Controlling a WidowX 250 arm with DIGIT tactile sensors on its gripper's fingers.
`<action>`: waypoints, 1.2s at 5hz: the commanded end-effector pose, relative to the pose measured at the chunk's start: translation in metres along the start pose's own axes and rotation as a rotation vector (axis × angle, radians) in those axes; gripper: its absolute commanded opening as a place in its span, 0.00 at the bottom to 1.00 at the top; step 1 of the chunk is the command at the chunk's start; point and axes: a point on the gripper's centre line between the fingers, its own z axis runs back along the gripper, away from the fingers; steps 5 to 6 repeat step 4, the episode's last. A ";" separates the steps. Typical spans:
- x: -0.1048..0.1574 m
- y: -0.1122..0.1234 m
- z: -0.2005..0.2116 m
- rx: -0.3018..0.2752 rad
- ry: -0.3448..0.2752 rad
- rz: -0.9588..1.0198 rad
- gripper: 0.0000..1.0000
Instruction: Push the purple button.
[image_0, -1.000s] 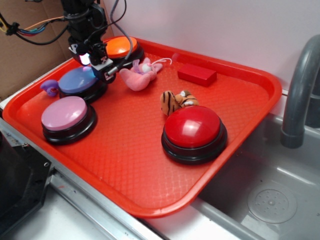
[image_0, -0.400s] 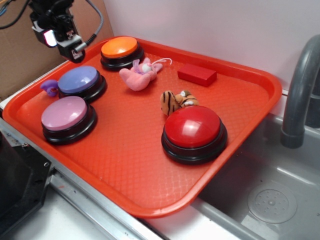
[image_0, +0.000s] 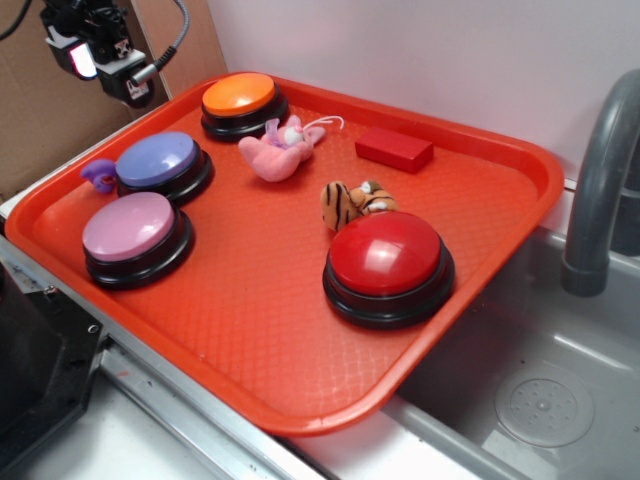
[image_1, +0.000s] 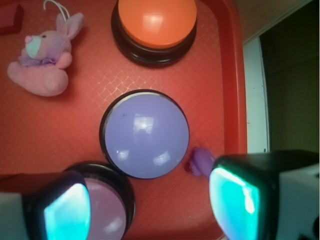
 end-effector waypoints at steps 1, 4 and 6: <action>0.015 0.001 0.025 0.027 -0.056 0.009 1.00; 0.009 -0.001 0.038 -0.026 -0.089 0.090 1.00; 0.009 -0.001 0.038 -0.026 -0.089 0.090 1.00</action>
